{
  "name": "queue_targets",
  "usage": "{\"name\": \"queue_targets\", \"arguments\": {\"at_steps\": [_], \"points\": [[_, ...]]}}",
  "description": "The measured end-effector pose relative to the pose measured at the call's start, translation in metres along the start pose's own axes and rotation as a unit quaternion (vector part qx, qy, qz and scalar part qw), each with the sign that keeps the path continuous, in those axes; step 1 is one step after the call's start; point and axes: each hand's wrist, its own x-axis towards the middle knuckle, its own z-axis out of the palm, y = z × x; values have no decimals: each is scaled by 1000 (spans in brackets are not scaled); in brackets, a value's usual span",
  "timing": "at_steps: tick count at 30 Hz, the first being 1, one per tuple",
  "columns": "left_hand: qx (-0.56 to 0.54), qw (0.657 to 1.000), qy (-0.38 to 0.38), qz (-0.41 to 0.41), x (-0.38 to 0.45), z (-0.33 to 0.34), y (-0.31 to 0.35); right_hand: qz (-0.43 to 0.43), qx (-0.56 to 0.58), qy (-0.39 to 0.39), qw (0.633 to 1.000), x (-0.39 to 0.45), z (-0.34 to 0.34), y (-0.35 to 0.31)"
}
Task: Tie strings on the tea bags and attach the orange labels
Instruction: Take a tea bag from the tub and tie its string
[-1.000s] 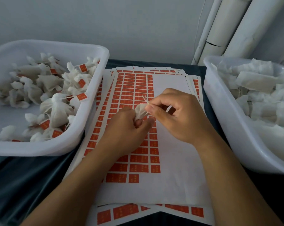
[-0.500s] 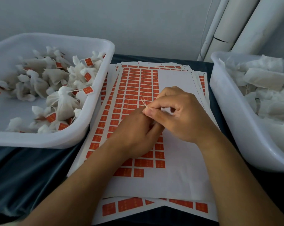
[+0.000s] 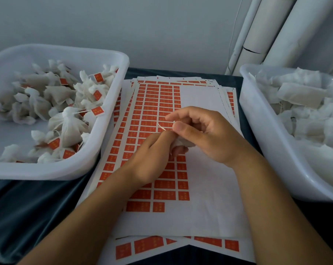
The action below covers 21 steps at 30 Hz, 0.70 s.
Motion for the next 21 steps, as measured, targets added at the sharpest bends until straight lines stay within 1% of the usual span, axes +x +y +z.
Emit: {"name": "queue_targets", "arguments": {"at_steps": [2,6,11,14,18,21], "points": [[-8,999,3,-31,1,-2,2,-6,-14,8,1000,0,-1,0],[-14,997,3,-70,5,-7,4,-22,10,5,1000,-1,-6,-3],[-75,990,19,-121,5,-9,4,-41,-30,1,999,-4,-8,-4],[-101,984,49,-139,7,-9,1,-52,-60,4,997,-4,-8,-5],[-100,984,48,-139,7,-10,1,-58,-94,3,994,-5,-7,-4],[-91,984,61,-141,8,-10,0,-61,-101,3,993,-6,-7,-4]]}}
